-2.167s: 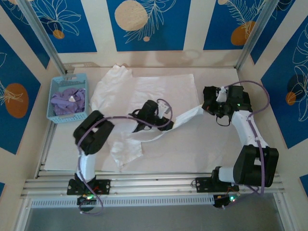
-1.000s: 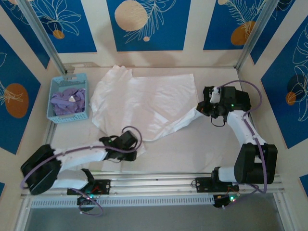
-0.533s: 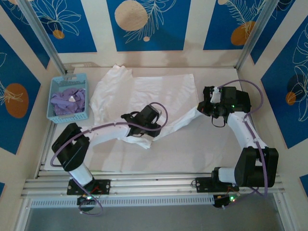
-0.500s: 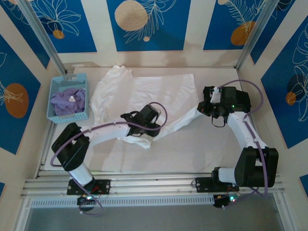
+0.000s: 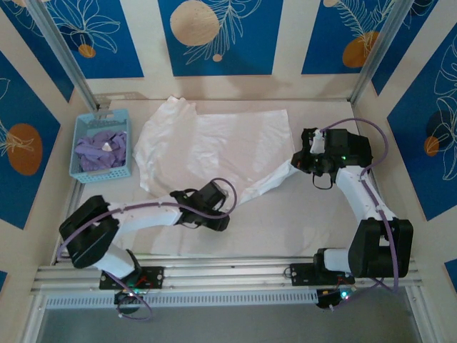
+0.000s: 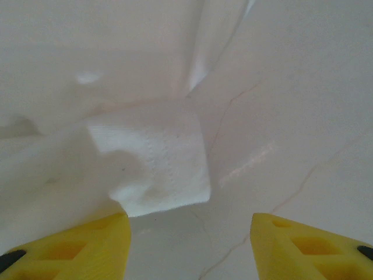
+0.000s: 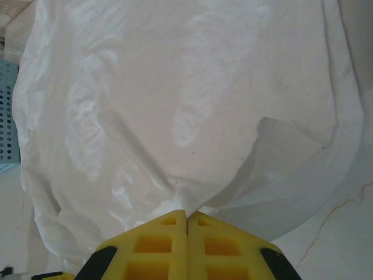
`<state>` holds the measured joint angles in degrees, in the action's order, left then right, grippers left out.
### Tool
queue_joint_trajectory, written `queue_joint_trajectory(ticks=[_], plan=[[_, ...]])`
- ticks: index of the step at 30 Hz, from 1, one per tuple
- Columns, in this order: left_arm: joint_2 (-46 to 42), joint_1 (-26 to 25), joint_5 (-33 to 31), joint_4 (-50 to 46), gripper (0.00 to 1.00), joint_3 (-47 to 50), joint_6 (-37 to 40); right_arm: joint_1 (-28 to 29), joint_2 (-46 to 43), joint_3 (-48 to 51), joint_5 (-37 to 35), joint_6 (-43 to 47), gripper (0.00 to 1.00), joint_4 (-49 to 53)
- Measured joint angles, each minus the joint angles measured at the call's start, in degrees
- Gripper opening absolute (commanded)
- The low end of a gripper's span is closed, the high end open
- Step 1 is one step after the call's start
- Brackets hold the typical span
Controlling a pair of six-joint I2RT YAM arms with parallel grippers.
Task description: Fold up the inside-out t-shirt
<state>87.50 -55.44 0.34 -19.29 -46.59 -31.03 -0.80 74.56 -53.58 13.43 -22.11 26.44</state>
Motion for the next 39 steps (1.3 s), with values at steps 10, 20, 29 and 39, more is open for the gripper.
queue_joint_trajectory(ticks=[10,20,29,39], plan=[[4.2,0.2,-6.6,0.9,0.47,-3.4,-0.6,0.3,0.0,0.0,-0.2,0.5,0.00,0.2],[4.2,1.8,-8.5,0.8,0.24,-3.4,0.1,0.5,0.0,0.0,-0.6,0.7,0.00,0.2],[0.2,4.8,-8.4,-1.6,0.00,-2.6,2.3,0.5,-0.1,0.0,-1.3,0.7,0.00,0.6],[-24.0,16.9,-11.3,-12.7,0.00,-1.0,6.0,0.4,-6.6,-3.2,-3.0,0.0,0.00,1.7]])
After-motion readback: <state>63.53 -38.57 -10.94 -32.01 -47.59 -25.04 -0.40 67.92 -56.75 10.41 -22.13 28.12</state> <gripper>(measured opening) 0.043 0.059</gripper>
